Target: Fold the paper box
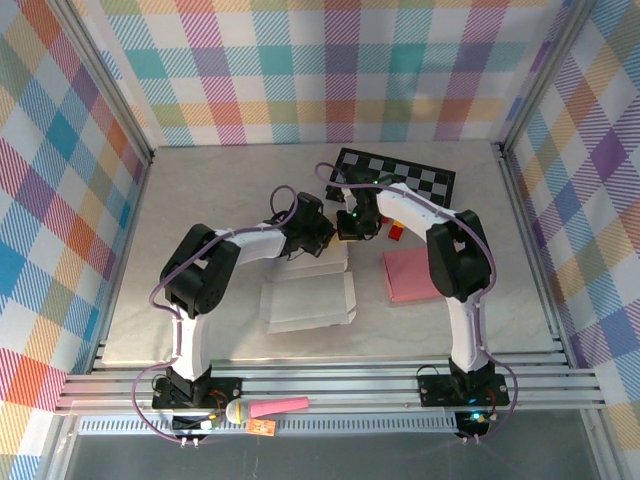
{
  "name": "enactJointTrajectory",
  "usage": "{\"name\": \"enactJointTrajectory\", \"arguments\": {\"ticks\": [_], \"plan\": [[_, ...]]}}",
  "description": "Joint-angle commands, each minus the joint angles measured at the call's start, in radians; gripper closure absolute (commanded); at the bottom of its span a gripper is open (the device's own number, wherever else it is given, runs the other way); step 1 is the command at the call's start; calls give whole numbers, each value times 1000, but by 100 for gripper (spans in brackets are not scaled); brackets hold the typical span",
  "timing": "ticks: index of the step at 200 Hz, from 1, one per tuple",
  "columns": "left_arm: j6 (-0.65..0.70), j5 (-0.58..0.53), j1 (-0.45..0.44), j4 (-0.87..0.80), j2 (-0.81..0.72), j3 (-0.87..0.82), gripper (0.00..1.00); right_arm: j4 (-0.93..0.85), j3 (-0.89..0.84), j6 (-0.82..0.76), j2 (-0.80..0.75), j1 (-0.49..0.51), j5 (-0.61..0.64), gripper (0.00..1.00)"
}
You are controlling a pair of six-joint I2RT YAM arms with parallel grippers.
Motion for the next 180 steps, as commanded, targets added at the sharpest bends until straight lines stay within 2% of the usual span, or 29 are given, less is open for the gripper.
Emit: {"name": "enactJointTrajectory", "arguments": {"ticks": [1, 35, 76, 131, 180], "plan": [[9, -5, -23, -1, 58, -40, 100, 31, 28, 16, -9, 9, -72, 100], [-6, -4, -27, 57, 59, -68, 100, 20, 36, 21, 10, 9, -70, 100], [-44, -5, -24, 31, -63, -50, 100, 1, 42, 27, 15, 6, -52, 100], [-152, 16, -19, -97, -139, -29, 100, 4, 31, 31, 15, 0, -51, 100], [-235, 56, -19, 5, -76, -61, 100, 20, 27, 38, 8, 0, -66, 100]]}}
